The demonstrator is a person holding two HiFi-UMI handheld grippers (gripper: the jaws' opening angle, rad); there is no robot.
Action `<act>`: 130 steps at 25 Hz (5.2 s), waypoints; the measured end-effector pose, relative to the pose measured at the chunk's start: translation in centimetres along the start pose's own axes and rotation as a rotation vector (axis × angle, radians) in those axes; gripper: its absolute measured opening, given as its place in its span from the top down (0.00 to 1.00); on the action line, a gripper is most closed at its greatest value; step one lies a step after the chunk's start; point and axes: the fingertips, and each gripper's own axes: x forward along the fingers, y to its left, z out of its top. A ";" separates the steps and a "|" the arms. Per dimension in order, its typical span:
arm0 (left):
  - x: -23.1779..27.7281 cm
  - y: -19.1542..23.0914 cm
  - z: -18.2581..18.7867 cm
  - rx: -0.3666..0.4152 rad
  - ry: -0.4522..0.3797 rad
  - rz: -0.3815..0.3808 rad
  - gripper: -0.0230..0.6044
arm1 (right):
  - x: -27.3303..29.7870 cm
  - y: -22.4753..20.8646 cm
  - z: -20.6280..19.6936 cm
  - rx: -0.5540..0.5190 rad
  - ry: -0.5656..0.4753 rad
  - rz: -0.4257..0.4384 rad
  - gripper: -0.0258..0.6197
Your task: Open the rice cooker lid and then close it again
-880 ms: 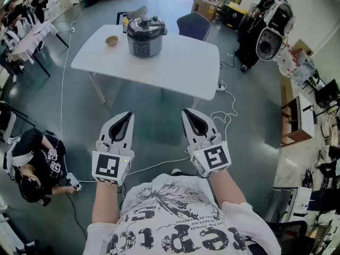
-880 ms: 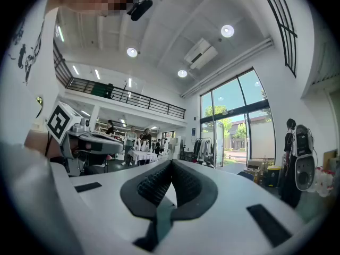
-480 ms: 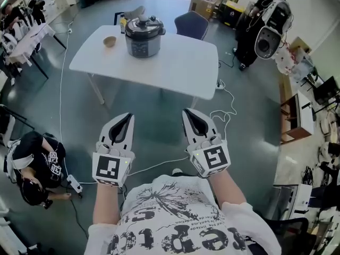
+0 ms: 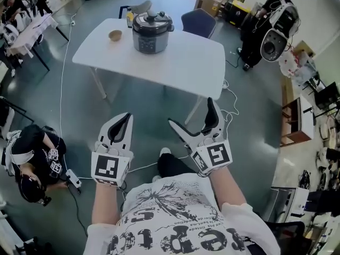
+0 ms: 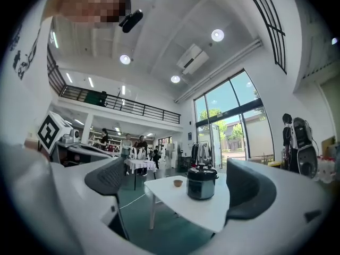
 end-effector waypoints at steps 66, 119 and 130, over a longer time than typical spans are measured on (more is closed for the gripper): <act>64.6 55.9 3.8 0.003 -0.171 -0.469 0.94 | 79.2 -31.5 -22.8 0.171 1.298 -0.168 0.22; 65.6 53.8 6.9 0.125 -0.217 -0.487 0.94 | 79.1 -32.5 -15.2 0.222 1.241 -0.136 0.51; 65.4 47.0 7.7 0.125 -0.222 -0.413 0.94 | 67.7 -39.1 -14.4 0.263 1.193 -0.177 0.51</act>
